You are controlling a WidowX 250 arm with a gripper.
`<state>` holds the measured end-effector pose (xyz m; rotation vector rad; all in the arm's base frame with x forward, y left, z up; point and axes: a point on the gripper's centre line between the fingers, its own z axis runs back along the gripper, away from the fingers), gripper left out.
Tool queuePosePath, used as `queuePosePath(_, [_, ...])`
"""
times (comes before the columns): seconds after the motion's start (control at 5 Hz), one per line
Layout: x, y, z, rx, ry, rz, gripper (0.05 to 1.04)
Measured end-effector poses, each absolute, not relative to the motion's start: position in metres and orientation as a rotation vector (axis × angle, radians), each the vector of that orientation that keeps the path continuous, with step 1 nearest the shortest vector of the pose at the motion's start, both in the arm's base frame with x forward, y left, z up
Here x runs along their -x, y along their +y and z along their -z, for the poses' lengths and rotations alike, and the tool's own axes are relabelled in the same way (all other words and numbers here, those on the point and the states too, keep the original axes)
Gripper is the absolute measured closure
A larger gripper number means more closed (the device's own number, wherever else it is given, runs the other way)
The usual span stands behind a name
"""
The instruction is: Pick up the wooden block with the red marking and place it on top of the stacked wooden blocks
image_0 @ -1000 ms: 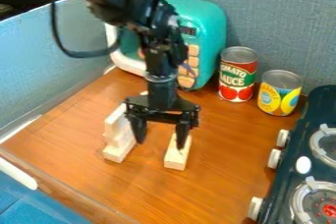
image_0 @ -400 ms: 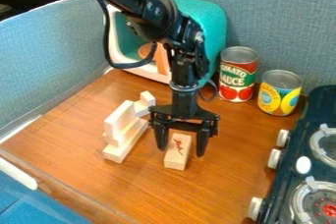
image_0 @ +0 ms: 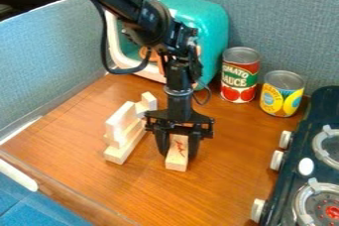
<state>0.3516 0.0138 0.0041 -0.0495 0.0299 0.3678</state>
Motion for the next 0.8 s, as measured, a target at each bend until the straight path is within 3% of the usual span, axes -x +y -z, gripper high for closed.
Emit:
queuePosePath(0.2, [-0.346,0.016,-0.005,0.046,0.016,-0.343,0.52])
queuePosePath(0.4, [-0.308,0.017,-0.011,0.034,0.098,-0.266,0.52])
queuePosePath(0.6, [-0.28,0.018,-0.06,0.001,0.108,-0.207,0.52])
queuePosePath(0.8, [-0.255,0.015,-0.094,0.022,0.069,-0.18,0.52])
